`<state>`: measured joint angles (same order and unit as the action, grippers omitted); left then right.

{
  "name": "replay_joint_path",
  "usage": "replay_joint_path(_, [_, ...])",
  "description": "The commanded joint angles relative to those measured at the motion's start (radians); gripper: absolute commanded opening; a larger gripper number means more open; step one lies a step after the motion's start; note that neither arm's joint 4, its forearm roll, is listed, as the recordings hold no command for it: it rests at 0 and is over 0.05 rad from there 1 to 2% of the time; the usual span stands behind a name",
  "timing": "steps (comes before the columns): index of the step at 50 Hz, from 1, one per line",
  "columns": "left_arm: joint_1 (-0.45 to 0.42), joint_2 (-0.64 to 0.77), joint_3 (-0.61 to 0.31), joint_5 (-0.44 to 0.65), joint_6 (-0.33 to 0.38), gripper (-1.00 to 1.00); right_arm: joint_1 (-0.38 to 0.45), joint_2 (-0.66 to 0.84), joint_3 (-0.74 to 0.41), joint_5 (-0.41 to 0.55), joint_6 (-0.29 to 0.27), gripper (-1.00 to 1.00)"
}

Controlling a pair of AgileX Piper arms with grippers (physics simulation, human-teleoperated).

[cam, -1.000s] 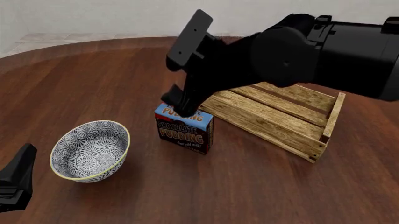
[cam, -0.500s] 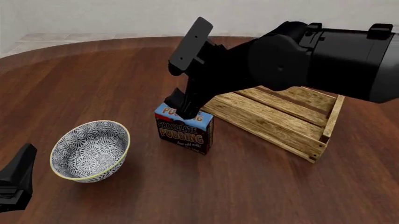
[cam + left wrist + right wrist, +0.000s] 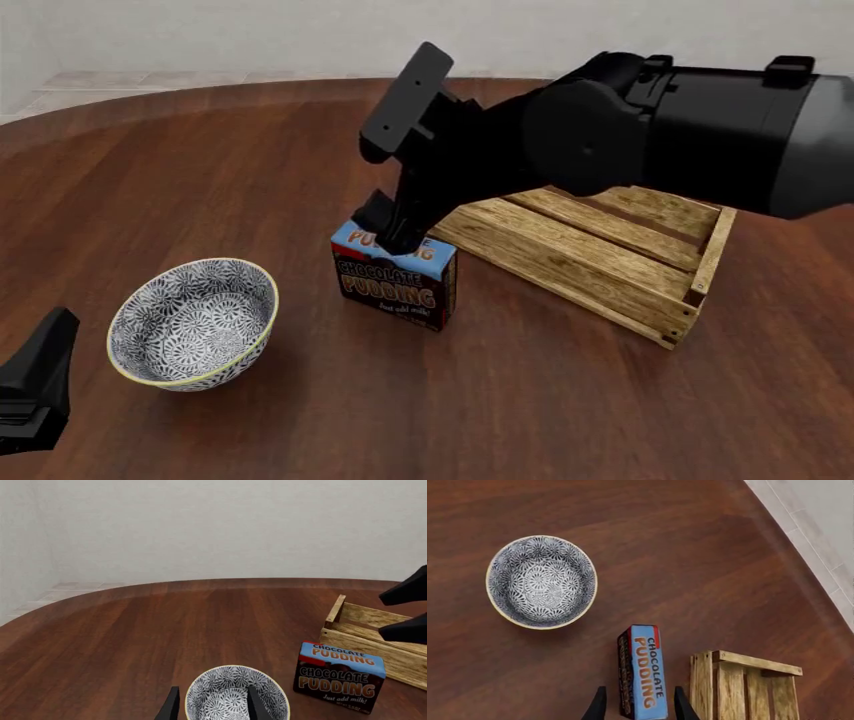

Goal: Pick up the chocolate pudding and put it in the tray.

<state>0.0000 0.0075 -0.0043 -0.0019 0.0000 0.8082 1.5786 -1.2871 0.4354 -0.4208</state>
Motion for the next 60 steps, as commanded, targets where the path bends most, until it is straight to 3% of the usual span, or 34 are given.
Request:
replay_joint_path(1, [0.0, 0.0, 0.0, 0.0, 0.0, 1.0, -0.013, 0.01, -0.002, -0.009, -0.002, 1.0])
replay_joint_path(60, [0.0, 0.0, 0.0, 0.0, 0.0, 1.0, -0.048, 0.088, -0.002, -0.067, 0.033, 1.0])
